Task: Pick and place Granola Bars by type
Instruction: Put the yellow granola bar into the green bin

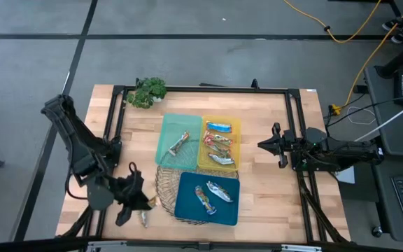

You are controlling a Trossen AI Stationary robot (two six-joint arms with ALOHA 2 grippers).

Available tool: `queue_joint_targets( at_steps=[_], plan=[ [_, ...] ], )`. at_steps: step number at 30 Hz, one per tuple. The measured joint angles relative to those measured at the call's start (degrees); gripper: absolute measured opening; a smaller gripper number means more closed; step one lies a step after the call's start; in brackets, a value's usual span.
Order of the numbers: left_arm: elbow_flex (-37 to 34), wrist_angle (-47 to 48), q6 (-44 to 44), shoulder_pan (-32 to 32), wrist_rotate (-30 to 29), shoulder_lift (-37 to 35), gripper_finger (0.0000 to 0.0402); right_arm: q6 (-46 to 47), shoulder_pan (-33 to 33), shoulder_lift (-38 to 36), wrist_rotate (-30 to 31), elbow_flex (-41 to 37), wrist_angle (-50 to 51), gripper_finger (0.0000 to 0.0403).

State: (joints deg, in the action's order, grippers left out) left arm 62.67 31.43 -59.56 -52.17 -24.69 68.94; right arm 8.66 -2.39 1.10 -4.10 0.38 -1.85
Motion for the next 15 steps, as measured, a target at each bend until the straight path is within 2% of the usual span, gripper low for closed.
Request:
queue_joint_targets(
  at_steps=[11, 15],
  plan=[
    [0.14, -0.35, 15.02, 5.29, -8.93, -6.05, 0.0054, 0.03, 0.0, 0.02, 0.0, 0.0, -0.01, 0.0032],
    [0.14, -0.33, 19.05, 8.77, -9.79, -7.36, 0.0054, -0.02, 0.0, 0.01, 0.0, 0.0, -0.01, 0.0032]
  ],
)
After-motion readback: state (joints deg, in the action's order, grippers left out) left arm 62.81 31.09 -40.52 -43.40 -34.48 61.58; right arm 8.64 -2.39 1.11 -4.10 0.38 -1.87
